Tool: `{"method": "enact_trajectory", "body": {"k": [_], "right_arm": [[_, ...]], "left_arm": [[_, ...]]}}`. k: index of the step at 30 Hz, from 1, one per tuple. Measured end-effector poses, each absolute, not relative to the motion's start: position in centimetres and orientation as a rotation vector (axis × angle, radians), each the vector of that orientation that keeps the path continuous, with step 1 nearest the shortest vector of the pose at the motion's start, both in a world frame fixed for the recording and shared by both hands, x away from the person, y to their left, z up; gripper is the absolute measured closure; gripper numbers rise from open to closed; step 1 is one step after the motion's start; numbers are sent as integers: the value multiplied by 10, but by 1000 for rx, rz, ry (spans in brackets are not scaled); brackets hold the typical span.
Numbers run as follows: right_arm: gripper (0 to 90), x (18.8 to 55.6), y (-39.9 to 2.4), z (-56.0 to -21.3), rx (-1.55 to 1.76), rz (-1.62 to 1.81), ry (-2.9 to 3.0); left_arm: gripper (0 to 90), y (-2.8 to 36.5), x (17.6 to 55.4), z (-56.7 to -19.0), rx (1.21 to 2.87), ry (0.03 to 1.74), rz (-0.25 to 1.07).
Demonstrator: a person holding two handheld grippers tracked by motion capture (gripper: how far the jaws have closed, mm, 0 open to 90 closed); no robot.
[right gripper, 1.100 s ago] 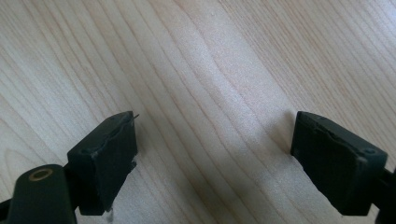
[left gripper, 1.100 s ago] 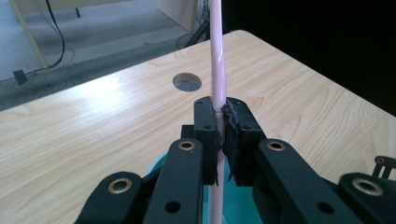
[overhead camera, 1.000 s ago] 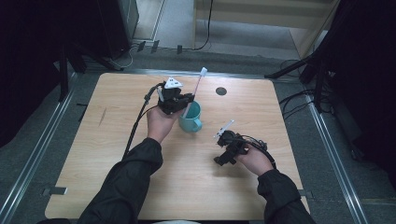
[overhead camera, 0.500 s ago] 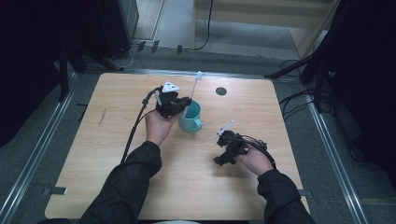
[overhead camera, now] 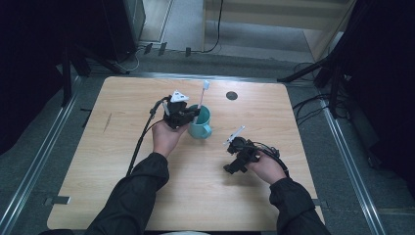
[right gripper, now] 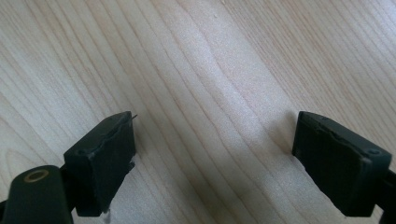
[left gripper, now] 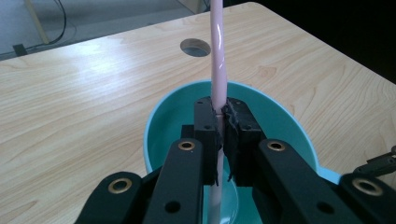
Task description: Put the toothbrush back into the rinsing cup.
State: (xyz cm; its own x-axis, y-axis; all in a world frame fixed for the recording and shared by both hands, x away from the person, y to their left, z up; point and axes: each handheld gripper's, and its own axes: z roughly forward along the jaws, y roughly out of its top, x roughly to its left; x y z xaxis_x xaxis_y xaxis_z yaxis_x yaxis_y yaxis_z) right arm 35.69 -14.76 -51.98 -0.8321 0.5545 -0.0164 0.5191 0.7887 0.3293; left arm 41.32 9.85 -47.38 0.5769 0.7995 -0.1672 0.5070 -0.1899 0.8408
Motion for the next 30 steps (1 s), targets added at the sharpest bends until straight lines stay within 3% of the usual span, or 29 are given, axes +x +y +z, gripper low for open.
{"method": "enact_trajectory", "body": {"k": [30], "right_arm": [[127, 357, -148, -520, 857, 479, 2866]], "left_arm": [[832, 97, 418, -475, 1935, 1133, 301]]}}
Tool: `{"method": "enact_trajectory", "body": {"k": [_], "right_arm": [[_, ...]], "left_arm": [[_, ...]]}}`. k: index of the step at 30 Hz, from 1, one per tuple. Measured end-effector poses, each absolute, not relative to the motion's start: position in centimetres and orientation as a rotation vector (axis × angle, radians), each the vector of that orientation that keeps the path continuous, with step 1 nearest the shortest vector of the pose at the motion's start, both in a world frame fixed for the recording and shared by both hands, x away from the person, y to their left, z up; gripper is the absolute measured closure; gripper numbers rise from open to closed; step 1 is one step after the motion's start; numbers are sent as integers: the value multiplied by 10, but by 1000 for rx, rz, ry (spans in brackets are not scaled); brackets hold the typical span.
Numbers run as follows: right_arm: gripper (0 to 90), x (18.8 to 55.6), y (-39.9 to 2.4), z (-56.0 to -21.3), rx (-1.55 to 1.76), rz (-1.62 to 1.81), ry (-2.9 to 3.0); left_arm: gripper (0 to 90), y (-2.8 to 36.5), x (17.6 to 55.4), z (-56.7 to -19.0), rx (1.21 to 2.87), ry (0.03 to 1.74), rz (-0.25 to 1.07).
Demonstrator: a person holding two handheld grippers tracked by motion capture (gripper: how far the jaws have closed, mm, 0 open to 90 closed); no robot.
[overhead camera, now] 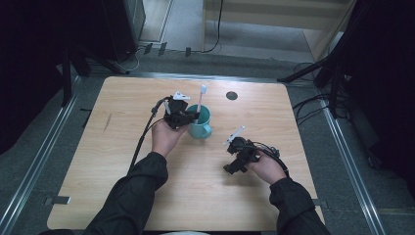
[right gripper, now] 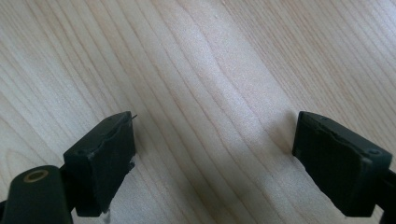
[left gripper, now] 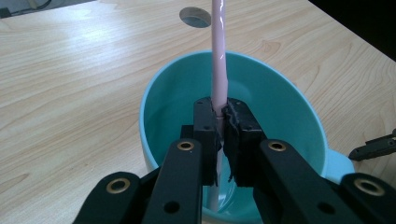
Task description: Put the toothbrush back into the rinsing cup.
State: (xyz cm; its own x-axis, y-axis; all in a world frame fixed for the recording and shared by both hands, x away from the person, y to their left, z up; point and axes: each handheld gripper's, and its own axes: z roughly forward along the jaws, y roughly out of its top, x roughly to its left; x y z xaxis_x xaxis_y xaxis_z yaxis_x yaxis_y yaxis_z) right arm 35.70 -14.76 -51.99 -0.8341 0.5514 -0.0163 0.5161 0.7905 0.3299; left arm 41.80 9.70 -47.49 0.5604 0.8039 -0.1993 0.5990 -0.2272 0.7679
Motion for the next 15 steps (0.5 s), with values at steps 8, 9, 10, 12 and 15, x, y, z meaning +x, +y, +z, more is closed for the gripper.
{"method": "enact_trajectory", "body": {"k": [8, 9, 10, 12, 15], "right_arm": [[127, 357, -148, -520, 856, 480, 2866], [127, 357, -148, -520, 856, 480, 2866], [127, 357, -148, -520, 856, 480, 2866], [127, 357, -148, -520, 856, 479, 2866], [126, 357, -147, -520, 851, 482, 2865]], "left_arm": [[830, 97, 420, -473, 1942, 1153, 281], [830, 98, 421, -473, 1933, 1159, 265], [830, 98, 421, -473, 1927, 1169, 258], [829, 98, 422, -473, 1932, 1171, 265], [829, 98, 422, -471, 1938, 1169, 265]]}}
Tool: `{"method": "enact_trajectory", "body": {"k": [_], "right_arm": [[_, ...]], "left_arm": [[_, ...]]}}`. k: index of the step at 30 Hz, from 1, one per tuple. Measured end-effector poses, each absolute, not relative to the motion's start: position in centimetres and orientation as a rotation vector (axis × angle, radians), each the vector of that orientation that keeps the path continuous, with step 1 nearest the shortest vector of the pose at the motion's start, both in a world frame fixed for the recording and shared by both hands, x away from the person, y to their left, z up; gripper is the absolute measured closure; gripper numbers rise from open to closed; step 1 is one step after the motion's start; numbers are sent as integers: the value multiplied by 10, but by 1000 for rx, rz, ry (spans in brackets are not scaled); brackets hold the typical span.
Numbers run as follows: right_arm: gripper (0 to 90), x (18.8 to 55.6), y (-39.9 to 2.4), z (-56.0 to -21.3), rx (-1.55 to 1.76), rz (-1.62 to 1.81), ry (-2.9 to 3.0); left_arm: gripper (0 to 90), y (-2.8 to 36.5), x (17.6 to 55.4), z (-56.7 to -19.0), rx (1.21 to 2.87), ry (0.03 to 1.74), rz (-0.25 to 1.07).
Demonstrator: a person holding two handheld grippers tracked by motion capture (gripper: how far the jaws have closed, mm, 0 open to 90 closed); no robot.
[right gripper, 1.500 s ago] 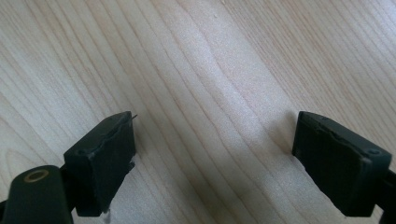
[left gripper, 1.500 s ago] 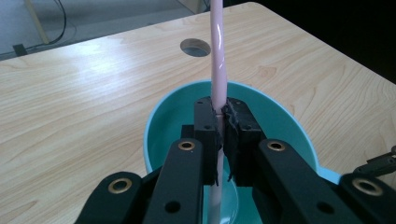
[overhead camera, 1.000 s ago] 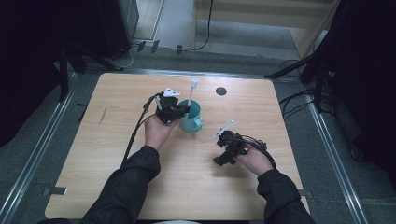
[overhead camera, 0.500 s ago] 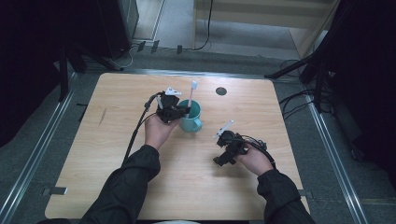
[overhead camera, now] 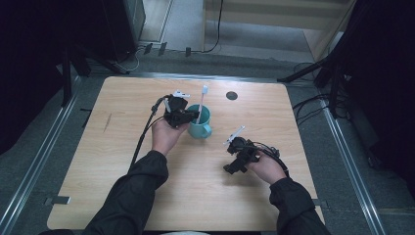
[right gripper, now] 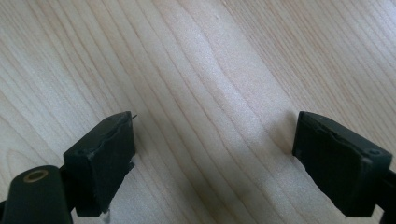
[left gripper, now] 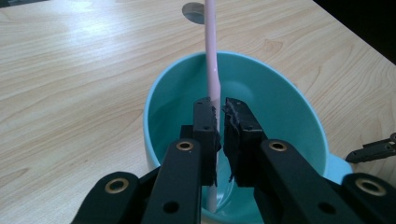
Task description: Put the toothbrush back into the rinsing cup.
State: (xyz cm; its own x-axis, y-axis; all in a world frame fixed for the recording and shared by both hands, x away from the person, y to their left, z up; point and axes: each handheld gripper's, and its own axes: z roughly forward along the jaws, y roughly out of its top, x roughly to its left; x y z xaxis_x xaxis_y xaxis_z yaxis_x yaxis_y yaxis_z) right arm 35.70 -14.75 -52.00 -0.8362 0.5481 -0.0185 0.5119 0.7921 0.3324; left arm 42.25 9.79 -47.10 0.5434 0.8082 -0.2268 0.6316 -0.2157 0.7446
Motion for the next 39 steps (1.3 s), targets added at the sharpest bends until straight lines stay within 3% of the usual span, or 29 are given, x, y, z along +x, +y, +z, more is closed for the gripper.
{"method": "enact_trajectory", "body": {"k": [19, 39], "right_arm": [[118, 357, -147, -521, 844, 493, 2868], [104, 356, -147, -521, 840, 508, 2864]], "left_arm": [[806, 111, 413, -449, 1955, 1140, 256], [632, 154, 386, -432, 1988, 1118, 176]]}}
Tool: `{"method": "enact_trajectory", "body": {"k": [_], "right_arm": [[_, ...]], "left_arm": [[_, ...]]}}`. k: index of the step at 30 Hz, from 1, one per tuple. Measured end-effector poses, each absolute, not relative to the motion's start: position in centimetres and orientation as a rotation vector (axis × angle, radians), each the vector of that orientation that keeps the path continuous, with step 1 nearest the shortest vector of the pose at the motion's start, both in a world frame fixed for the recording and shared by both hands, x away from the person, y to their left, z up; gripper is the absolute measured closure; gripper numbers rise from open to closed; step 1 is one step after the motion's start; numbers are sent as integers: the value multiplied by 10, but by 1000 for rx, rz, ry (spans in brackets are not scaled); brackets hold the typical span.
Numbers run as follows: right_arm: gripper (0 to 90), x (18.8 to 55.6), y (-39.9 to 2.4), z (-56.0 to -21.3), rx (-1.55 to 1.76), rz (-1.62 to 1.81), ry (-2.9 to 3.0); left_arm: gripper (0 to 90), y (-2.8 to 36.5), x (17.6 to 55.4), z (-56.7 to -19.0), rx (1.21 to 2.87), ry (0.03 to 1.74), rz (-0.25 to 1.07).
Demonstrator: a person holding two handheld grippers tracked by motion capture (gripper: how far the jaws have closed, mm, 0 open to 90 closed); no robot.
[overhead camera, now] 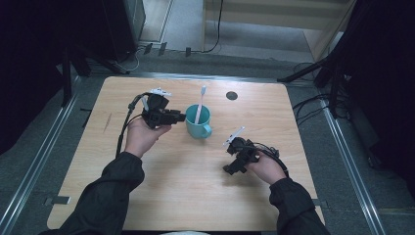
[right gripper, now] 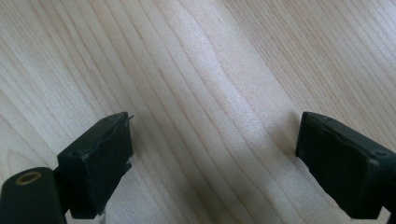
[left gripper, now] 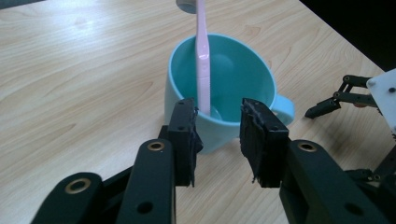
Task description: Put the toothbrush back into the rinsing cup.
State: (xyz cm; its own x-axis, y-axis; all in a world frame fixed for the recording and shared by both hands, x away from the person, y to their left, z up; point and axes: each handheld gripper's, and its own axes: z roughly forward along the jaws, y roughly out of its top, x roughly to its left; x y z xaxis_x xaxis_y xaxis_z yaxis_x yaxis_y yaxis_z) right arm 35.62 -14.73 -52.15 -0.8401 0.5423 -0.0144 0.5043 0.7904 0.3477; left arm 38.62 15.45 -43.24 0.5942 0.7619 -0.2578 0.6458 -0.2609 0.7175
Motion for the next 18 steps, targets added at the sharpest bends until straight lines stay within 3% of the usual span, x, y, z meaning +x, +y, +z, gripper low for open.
{"method": "enact_trajectory", "body": {"k": [18], "right_arm": [[138, 359, -148, -521, 874, 522, 2843]], "left_arm": [[479, 205, 348, -444, 1981, 1148, 155]]}}
